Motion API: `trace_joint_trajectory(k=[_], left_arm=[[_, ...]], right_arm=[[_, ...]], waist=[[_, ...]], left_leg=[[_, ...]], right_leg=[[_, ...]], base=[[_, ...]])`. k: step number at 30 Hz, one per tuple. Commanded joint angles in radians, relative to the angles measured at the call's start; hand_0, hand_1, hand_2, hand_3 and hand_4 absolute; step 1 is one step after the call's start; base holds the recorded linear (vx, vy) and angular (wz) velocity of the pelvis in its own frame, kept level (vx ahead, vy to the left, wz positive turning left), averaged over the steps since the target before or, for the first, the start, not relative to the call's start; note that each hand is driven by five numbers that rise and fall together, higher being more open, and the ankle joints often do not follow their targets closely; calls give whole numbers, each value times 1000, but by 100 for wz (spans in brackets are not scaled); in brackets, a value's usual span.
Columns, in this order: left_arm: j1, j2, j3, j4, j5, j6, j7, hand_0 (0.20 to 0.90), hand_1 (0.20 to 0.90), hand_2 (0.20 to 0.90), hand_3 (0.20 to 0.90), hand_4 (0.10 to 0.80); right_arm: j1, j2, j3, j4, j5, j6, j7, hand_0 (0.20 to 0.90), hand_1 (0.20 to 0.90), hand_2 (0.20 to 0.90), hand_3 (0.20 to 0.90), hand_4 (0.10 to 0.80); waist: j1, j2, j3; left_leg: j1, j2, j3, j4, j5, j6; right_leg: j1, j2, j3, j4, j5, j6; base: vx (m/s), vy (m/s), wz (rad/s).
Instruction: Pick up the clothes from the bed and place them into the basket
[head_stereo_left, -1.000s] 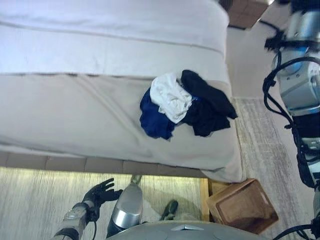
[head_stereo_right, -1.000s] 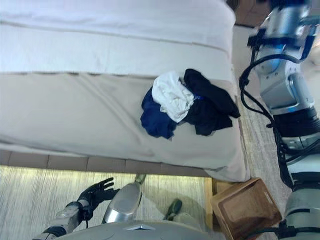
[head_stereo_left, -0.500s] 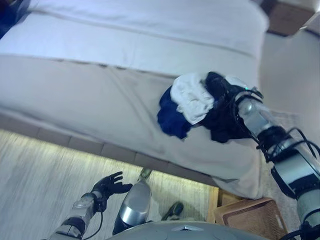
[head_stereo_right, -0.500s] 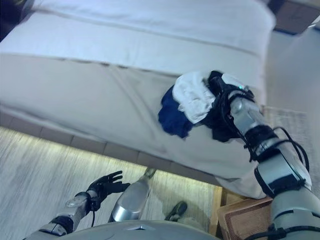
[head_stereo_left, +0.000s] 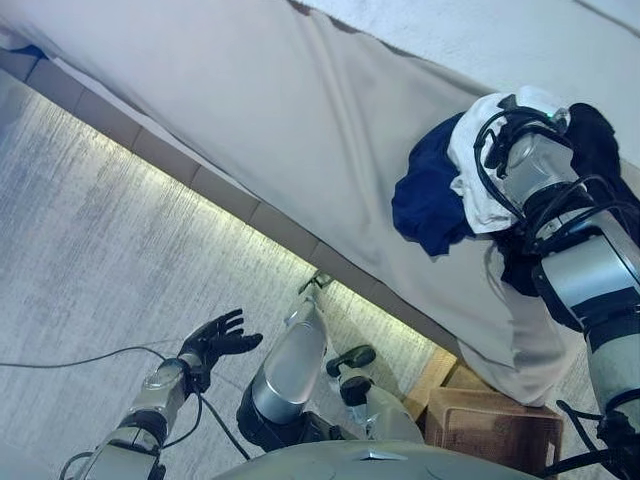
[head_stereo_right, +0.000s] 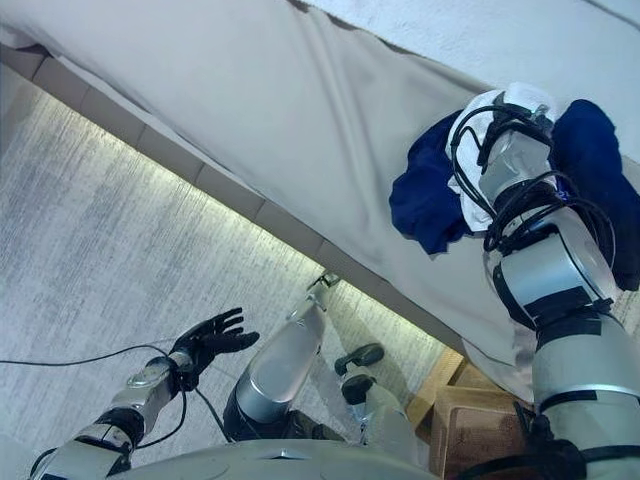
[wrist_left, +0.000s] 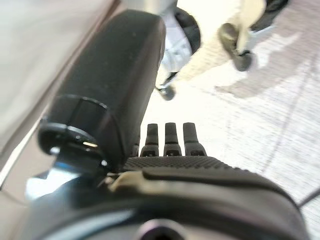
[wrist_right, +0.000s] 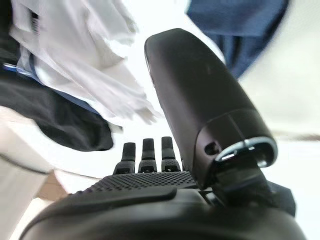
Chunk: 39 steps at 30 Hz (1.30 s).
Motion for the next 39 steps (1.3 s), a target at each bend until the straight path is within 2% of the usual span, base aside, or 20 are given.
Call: trace_joint_trajectory(k=[1,4,5,6,8,10,14,15,16,17,19,22,23,26,30,32,33,35,39], left_arm=[[52,48,-31,-52,-53,-34,-39,900,900,900,900,800],[42,49,-50,-74,-75,-28,-41,900,900,900,900,800],[37,46,-56,-81,-85,-30,-41,900,900,900,900,800],[35,46,-60,-86,-90,-30,-41,900,900,900,900,800],[26,48,-72,-101,-97,-25,-35,900,900,900,900,800],[21,52,-75,-108,-96,-18,-29,900,900,900,900,800],[11,68,-79,-101,-90,2,-5,900,900,900,900,800],[11,69,-79,-101,-90,2,-6,900,900,900,900,800],[12,71,-73,-86,-78,-2,-6,900,900,900,900,800],[17,74,-69,-76,-76,-8,-5,900,900,900,900,800],[46,82,-52,-44,-77,-37,-5,900,900,900,900,800],[84,78,-16,-21,-71,-55,6,900,900,900,900,800],[87,78,-14,-19,-70,-57,7,900,900,900,900,800],[125,68,30,9,-41,-53,12,900,900,900,900,800],[158,57,52,29,9,-41,15,900,900,900,900,800],[168,52,55,28,26,-32,17,900,900,900,900,800],[180,47,58,29,48,-23,19,900,900,900,900,800],[201,32,68,48,104,-8,20,900,900,900,900,800],[213,5,61,81,132,17,28,900,900,900,900,800]], right_arm=[[-88,-76,104,7,-229,150,98,900,900,900,900,800],[-91,-52,108,34,-295,191,139,900,900,900,900,800],[-92,-42,100,45,-329,206,174,655,655,655,615,515],[-91,-38,95,55,-334,207,185,655,655,655,615,515],[-91,-29,90,77,-336,208,227,300,300,300,200,100],[-88,-31,87,86,-315,183,214,300,300,300,200,100],[-105,-34,67,35,-65,53,-141,300,300,300,200,100],[-104,-33,67,37,-61,52,-145,300,300,300,200,100],[-118,-31,64,13,-7,-14,-257,300,300,300,200,100],[-131,-37,63,-12,8,-56,-311,300,300,300,200,100],[-152,-72,70,-135,27,-155,-472,300,300,300,200,100],[-122,-127,32,-386,32,-188,-586,300,300,300,200,100],[-114,-130,24,-403,30,-193,-596,300,300,300,200,100],[-11,-207,-100,-670,-12,-244,-660,300,300,300,200,100],[126,-278,-239,-893,-34,-238,-658,300,300,300,200,100],[175,-294,-280,-947,-33,-238,-656,300,300,300,200,100],[231,-314,-330,-998,-28,-240,-653,300,300,300,200,100],[337,-355,-414,-1053,-2,-254,-638,300,300,300,200,100],[451,-397,-511,-1106,16,-262,-630,300,300,300,200,100]], waist=[[-1,-16,23],[0,-18,23],[-3,-19,23],[-4,-19,23],[-7,-24,23],[-11,-28,23],[-30,-44,23],[-29,-44,23],[-33,-49,23],[-38,-53,23],[-61,-66,23],[-105,-81,19],[-106,-82,17],[-171,-95,-37],[-235,-92,-115],[-250,-90,-138],[-271,-86,-164],[-316,-81,-225],[-379,-64,-305]], left_leg=[[-47,0,97,-12,-68,107],[-74,0,104,-4,-66,108],[-89,3,110,0,-67,109],[-96,4,113,-1,-66,108],[-111,7,116,-6,-64,108],[-112,11,119,-13,-63,106],[-91,23,132,-22,-79,102],[-90,23,133,-22,-79,102],[-80,25,136,-20,-88,101],[-68,28,139,-20,-95,100],[-24,37,153,-25,-112,99],[36,47,178,-32,-134,102],[42,48,180,-34,-136,103],[130,59,216,-62,-168,111],[209,67,258,-79,-194,115],[230,67,265,-84,-198,117],[239,60,277,-86,-178,126],[290,55,288,-99,-187,130],[373,56,326,-141,-185,125]], right_leg=[[-57,-42,-46,135,23,-19],[-83,-44,-49,134,35,-11],[-98,-45,-50,134,40,-7],[-104,-44,-49,132,43,-5],[-119,-38,-46,119,53,2],[-121,-35,-45,108,60,7],[-116,-18,-25,79,78,14],[-116,-17,-24,78,78,14],[-112,-15,-19,76,81,14],[-106,-11,-14,71,84,16],[-86,-2,10,59,92,19],[-63,7,55,49,102,22],[-61,8,59,47,103,23],[-17,27,128,7,96,24],[37,48,191,-34,69,16],[50,54,208,-44,65,14],[53,54,213,-54,78,7],[81,72,256,-72,66,8],[128,89,305,-111,64,2]], base=[[-13,37,4],[-8,46,-6],[-19,28,-13],[-27,17,-13],[-21,-17,-8],[-5,-31,-1],[3,-50,-1],[10,-57,-7],[6,-44,-12],[14,-62,-16],[7,-44,-23],[-9,-10,-41],[-6,-15,-42],[26,-26,-45],[79,-58,-55],[52,-30,-32],[56,-63,-40],[158,-95,-25],[145,-83,-37]])
